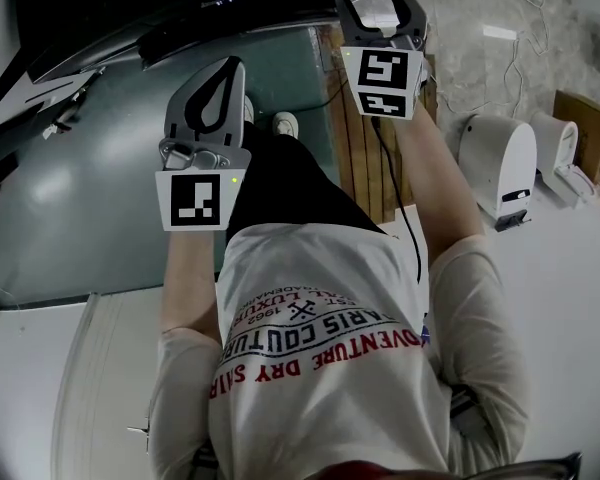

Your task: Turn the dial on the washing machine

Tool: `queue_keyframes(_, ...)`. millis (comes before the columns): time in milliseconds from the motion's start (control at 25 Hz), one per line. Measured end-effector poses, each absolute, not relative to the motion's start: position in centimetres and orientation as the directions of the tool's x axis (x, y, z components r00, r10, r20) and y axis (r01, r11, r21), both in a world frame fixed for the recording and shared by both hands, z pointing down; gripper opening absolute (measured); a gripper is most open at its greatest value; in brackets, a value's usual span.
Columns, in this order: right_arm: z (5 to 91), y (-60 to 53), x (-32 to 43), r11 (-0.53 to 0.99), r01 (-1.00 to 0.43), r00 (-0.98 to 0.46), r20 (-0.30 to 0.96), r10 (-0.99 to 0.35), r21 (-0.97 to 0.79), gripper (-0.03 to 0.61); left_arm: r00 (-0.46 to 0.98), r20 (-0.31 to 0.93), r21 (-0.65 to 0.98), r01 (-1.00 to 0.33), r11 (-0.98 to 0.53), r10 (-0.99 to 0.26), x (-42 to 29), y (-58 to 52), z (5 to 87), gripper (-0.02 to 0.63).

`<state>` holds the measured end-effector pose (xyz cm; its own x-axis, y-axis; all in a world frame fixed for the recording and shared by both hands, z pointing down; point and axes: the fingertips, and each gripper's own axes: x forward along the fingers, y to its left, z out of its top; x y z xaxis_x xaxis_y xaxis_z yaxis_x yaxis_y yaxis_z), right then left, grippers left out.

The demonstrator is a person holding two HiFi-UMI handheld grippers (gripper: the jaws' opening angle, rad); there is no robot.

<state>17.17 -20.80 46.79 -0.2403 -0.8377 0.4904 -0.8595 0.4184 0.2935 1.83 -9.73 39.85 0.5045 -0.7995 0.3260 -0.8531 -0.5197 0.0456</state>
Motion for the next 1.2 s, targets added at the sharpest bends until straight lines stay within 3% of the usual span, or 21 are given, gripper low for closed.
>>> queue_keyframes(320, 47.2, -20.8, 18.1, 0.353, -0.936, -0.309, 0.499, -0.809, -0.008, 0.284, 0.495, 0.324, 0.045, -0.859, -0.51, -0.806, 1.3, -10.1, 39.8, 0.017)
queue_keyframes(600, 47.2, -20.9, 18.3, 0.361, -0.929, -0.351, 0.492, -0.797, -0.079, 0.284, 0.495, 0.325, 0.046, -0.859, -0.51, -0.806, 1.2, -10.0, 39.9, 0.017)
queue_keyframes(800, 46.5, -20.8, 18.3, 0.4, -0.908, -0.297, 0.477, -0.827, 0.128, 0.337, 0.496, 0.328, 0.046, -0.858, -0.511, -0.804, 1.1, -9.9, 40.0, 0.017)
queue_keyframes(1000, 46.4, -20.1, 17.1, 0.447, -0.782, -0.239, 0.454, -0.858, 0.433, 0.337, 0.503, 0.325, 0.03, -0.852, -0.523, -0.801, 1.1, -9.7, 40.1, 0.017)
queue_keyframes(1200, 47.1, -20.4, 17.2, 0.458, -0.732, -0.209, 0.473, -0.856, 0.505, 0.318, 0.492, 0.338, 0.031, -0.858, -0.513, -0.803, 0.8, -9.6, 40.5, 0.017)
